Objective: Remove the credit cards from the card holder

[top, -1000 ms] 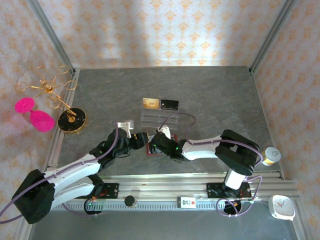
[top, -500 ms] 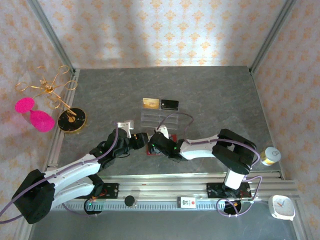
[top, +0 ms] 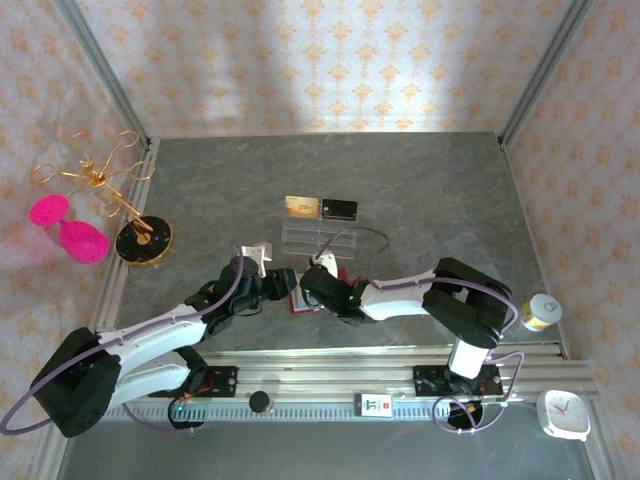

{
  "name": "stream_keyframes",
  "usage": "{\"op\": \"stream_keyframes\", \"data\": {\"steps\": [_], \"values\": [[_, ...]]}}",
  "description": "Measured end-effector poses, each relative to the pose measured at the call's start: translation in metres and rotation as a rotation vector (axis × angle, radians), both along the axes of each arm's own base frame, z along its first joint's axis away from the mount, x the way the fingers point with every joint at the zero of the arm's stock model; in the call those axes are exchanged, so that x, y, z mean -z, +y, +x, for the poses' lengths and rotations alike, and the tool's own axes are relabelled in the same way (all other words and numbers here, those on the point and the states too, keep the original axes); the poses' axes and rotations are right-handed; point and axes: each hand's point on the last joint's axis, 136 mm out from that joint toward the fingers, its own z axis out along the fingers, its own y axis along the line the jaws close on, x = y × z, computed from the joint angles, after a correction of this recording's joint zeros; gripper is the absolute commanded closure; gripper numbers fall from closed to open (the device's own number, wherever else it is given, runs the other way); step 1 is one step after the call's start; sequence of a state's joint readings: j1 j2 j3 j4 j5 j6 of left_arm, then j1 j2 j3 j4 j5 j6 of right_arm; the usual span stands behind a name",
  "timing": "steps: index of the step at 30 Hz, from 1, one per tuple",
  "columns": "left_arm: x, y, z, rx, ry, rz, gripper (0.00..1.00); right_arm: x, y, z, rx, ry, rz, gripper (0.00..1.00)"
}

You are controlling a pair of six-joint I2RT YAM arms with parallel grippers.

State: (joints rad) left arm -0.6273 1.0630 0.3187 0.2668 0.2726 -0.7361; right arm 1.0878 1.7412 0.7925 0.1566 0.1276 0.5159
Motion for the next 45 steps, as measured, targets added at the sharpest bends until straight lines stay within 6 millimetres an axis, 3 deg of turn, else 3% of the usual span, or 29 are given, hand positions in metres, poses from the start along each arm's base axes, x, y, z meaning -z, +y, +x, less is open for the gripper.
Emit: {"op": "stream_keyframes", "data": {"steps": [6,11,14,20,25,35,38,40,45], "values": [[0.012,-0.008,0.0,0.03,0.032,-0.008,0.82,0.0,-0.003,-0.002,0.016,0.004,0.035,0.81],[0.03,-0.019,-0.007,0.075,0.076,0.011,0.91,0.0,-0.006,-0.005,0.029,0.018,0.056,0.83],[0.041,-0.022,-0.009,0.089,0.109,0.034,1.0,0.0,-0.007,-0.007,0.036,0.025,0.065,0.81],[0.062,-0.025,-0.006,0.092,0.166,0.08,1.0,0.0,-0.013,-0.009,0.072,0.037,0.072,0.68],[0.061,-0.029,-0.002,0.099,0.164,0.078,1.0,-0.003,-0.036,-0.01,0.162,0.029,0.05,0.57],[0.06,-0.035,-0.001,0.129,0.147,0.071,1.0,-0.003,-0.102,-0.011,0.343,-0.003,-0.042,0.54],[0.06,-0.037,-0.003,0.14,0.142,0.079,1.0,-0.015,-0.125,-0.009,0.39,-0.021,-0.066,0.53],[0.06,-0.039,-0.006,0.152,0.138,0.087,1.0,-0.031,-0.131,-0.005,0.393,-0.047,-0.048,0.53],[0.059,-0.044,-0.009,0.178,0.138,0.106,1.0,-0.078,-0.098,-0.005,0.247,-0.077,0.109,0.58]]}}
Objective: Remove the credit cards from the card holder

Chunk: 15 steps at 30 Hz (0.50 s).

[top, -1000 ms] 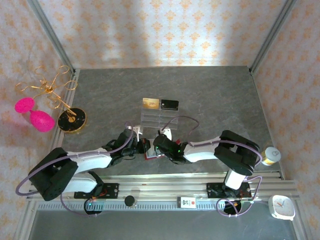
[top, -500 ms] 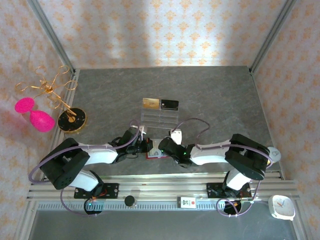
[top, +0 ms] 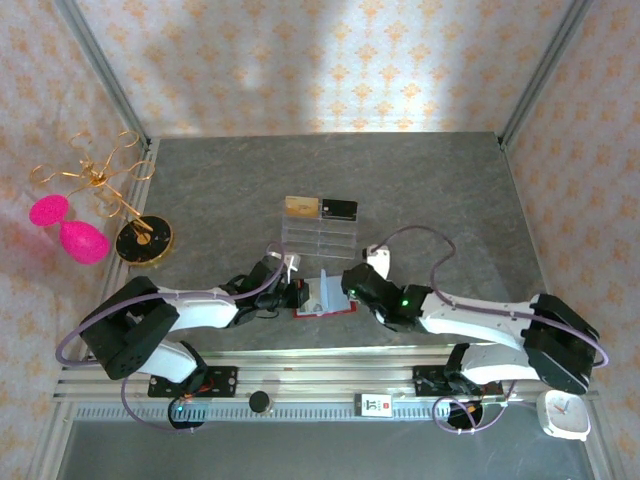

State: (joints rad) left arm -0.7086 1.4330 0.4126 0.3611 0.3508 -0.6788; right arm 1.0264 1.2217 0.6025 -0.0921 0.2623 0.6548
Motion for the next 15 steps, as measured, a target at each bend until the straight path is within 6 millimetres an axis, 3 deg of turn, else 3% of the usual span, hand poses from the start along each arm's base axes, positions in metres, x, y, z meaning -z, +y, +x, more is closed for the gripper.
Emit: {"op": "stream_keyframes", "data": {"steps": [3,6,11,15], "values": [[-0.004,-0.004,-0.002,0.008,-0.005,0.01,1.0,-0.018,0.024,0.001,-0.076,-0.012,0.061,0.59],[-0.018,-0.018,-0.003,0.047,-0.033,0.008,1.0,-0.027,0.034,0.003,-0.106,-0.026,0.088,0.6],[-0.041,-0.05,0.0,0.115,-0.079,-0.02,1.0,-0.027,0.031,0.002,-0.101,-0.029,0.094,0.62],[-0.025,-0.069,0.003,0.163,-0.038,0.006,1.0,-0.03,0.013,-0.004,-0.069,-0.049,0.117,0.64]]}}
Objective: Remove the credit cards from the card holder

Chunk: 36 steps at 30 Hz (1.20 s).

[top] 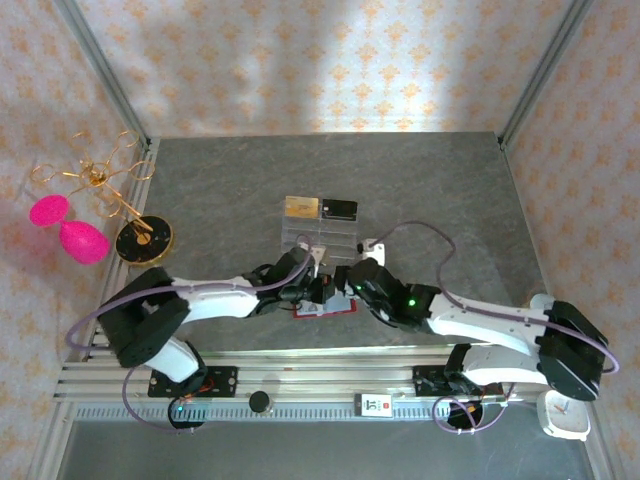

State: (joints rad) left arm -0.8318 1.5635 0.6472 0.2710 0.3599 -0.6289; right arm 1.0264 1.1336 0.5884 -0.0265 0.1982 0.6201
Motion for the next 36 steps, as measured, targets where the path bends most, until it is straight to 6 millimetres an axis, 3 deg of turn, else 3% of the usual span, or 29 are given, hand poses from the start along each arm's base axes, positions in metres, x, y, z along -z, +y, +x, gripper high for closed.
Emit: {"op": "stream_keyframes", "data": {"steps": [5,9,11,14,16,19,24,30,36], "values": [[0.036,-0.011,-0.002,0.053,0.071,0.072,1.0,-0.009,-0.018,-0.004,0.046,-0.03,0.051,0.65],[0.033,-0.015,0.001,0.063,0.065,0.063,0.95,-0.01,-0.02,-0.004,0.057,-0.031,0.063,0.67],[0.028,-0.009,-0.002,0.052,0.053,0.065,0.9,-0.009,-0.019,-0.004,0.054,-0.027,0.061,0.67],[0.005,0.005,-0.006,0.02,0.007,0.04,0.88,-0.002,-0.014,-0.005,0.032,-0.009,0.052,0.7],[-0.017,0.014,-0.005,-0.014,-0.036,-0.006,0.87,0.006,-0.006,-0.007,-0.001,0.016,0.043,0.72],[-0.031,0.036,-0.005,-0.074,-0.069,-0.053,0.85,0.016,0.012,-0.01,-0.061,0.063,0.037,0.73],[-0.002,0.074,-0.009,-0.16,-0.015,-0.017,0.86,0.036,0.043,-0.01,-0.156,0.154,0.047,0.75],[0.013,0.079,-0.011,-0.163,0.013,0.018,0.91,0.07,0.054,-0.015,-0.21,0.276,0.049,0.77],[0.025,0.085,-0.012,-0.174,0.038,0.046,0.94,0.088,0.056,-0.014,-0.215,0.34,0.06,0.78]]}}
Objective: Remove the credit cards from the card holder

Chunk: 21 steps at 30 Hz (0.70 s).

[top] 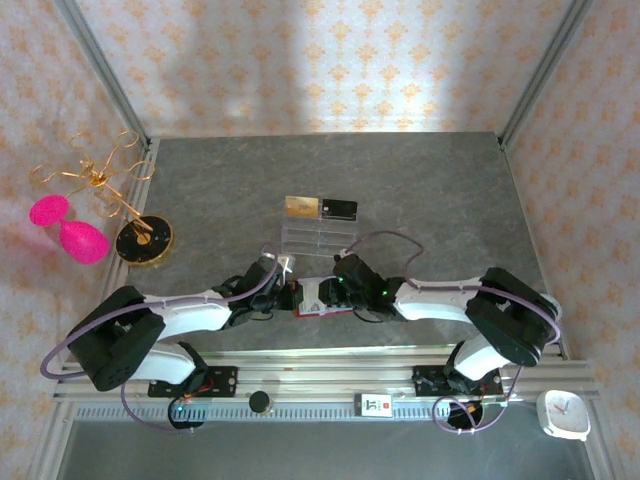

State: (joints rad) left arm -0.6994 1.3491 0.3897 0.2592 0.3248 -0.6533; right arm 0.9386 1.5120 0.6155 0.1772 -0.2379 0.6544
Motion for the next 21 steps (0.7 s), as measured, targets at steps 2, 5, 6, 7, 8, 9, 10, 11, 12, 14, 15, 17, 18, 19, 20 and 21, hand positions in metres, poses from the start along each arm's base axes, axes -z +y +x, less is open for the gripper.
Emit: {"op": "stream_keyframes", "data": {"steps": [2,5,6,7,8,9,10,11,12,14,15,17,18,19,20,21], "values": [[0.002,0.001,-0.001,0.0,0.003,0.002,0.96,0.004,-0.001,0.001,0.005,0.013,-0.002,0.78],[0.001,0.001,-0.001,0.0,-0.001,0.0,0.99,0.006,-0.003,0.006,0.014,0.023,0.007,0.78],[0.001,0.001,-0.001,0.0,-0.001,0.0,0.99,0.006,-0.003,0.008,0.016,0.024,0.013,0.78],[0.001,0.001,-0.001,0.0,-0.001,0.0,1.0,0.006,-0.003,0.009,0.017,0.025,0.018,0.78],[0.002,0.0,0.0,0.0,-0.002,-0.001,1.0,0.007,-0.002,0.01,0.016,0.027,0.022,0.78],[0.002,0.0,0.0,0.001,-0.002,-0.001,1.0,0.007,-0.001,0.01,0.012,0.03,0.026,0.78],[0.003,0.0,0.0,0.001,-0.002,-0.001,1.0,0.008,0.0,0.01,0.009,0.033,0.029,0.78],[0.003,-0.001,0.001,0.001,-0.006,-0.004,1.0,0.01,0.001,0.009,0.005,0.037,0.03,0.78],[0.003,-0.002,0.002,0.001,-0.008,-0.006,1.0,0.011,0.001,0.008,0.002,0.042,0.031,0.79],[0.003,-0.002,0.003,0.002,-0.013,-0.007,1.0,0.014,0.001,0.008,0.0,0.045,0.031,0.79],[0.003,-0.002,0.004,0.001,-0.015,-0.008,1.0,0.015,0.001,0.008,0.001,0.047,0.031,0.79],[0.002,-0.003,0.004,0.003,-0.018,-0.009,1.0,0.015,0.001,0.007,0.004,0.048,0.035,0.8],[0.003,-0.003,0.004,0.003,-0.018,-0.008,1.0,0.016,0.0,0.007,0.005,0.047,0.038,0.82],[0.003,-0.003,0.004,0.003,-0.019,-0.009,1.0,0.016,0.0,0.007,0.007,0.048,0.039,0.84],[0.003,-0.003,0.005,0.003,-0.019,-0.009,1.0,0.016,0.0,0.007,0.008,0.048,0.042,0.86],[0.003,-0.003,0.005,0.003,-0.02,-0.01,1.0,0.016,0.0,0.007,0.011,0.049,0.047,0.9]]}}
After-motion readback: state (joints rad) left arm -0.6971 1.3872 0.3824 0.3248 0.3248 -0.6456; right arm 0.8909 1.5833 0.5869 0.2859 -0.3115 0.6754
